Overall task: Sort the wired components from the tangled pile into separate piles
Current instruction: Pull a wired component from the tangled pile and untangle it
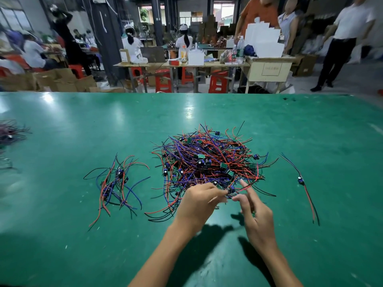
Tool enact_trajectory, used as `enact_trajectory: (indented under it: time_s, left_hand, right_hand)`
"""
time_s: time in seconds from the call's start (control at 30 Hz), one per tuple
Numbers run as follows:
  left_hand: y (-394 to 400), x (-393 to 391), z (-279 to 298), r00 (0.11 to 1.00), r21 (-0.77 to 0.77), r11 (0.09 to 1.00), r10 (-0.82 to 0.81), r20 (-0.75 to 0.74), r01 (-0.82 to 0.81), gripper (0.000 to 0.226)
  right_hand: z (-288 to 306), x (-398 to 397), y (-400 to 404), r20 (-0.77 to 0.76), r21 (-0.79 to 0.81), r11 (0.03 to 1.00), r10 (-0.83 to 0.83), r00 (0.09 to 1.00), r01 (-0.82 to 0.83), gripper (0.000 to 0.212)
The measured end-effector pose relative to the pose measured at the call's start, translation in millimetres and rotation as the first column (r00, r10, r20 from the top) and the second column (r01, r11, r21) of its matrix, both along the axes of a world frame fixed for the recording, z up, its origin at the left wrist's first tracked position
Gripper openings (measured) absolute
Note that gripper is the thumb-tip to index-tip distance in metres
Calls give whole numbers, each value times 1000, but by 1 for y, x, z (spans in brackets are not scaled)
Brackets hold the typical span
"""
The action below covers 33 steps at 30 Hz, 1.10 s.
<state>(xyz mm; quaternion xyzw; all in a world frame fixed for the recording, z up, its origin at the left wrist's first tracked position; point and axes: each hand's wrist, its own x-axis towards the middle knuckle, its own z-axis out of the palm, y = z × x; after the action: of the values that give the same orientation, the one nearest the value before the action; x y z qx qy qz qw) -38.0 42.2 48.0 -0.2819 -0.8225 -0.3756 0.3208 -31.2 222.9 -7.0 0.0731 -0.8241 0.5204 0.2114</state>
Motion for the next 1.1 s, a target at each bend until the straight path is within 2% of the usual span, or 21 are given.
enact_trajectory:
  time_s: [0.13, 0.3, 0.4, 0.47, 0.5, 0.63, 0.7, 0.77, 0.83, 0.97, 1.1]
  left_hand:
    - [-5, 17, -21, 959, 121, 991, -88, 271, 56, 14]
    - [9, 28, -30, 802, 325, 939, -109, 588, -111, 18]
    - [15, 25, -29, 659, 509, 835, -265, 704, -208, 23]
    - [17, 22, -27, 549, 593, 773, -402, 733, -225, 29]
    - [18, 20, -27, 504, 604, 771, -446, 739, -204, 32]
    - [17, 16, -31, 406, 625, 776, -546, 733, -86, 48]
    - [16, 14, -34, 359, 679, 725, -608, 708, -113, 46]
    - [16, 13, -35, 323, 740, 656, -675, 664, -148, 33]
    - [16, 12, -36, 324, 759, 625, -690, 647, -184, 27]
    - [18, 14, -41, 367, 747, 620, -655, 661, -239, 23]
    - [19, 17, -44, 392, 748, 622, -643, 657, -233, 26]
  right_hand:
    - [2, -6, 1, 99, -187, 982, 50, 994, -31, 14]
    - [-3, -9, 6, 163, -428, 896, 203, 965, -117, 22]
    - [-3, -12, 7, 210, -536, 841, 217, 953, -74, 14]
    - [-2, -15, 7, 216, -557, 828, 222, 951, -67, 16]
    - [-1, -16, 6, 219, -559, 826, 229, 948, -71, 17]
    - [-4, -21, -2, 250, -576, 815, 245, 937, -60, 17]
    - [-6, -22, -6, 268, -611, 790, 265, 926, -50, 16]
    - [-7, -21, -8, 270, -609, 790, 290, 918, -70, 16]
    - [-10, -19, -8, 270, -566, 817, 310, 911, -110, 17]
    - [-14, -15, -6, 261, -507, 845, 337, 905, -168, 18]
    - [-15, -9, -5, 253, -438, 888, 272, 928, -141, 14]
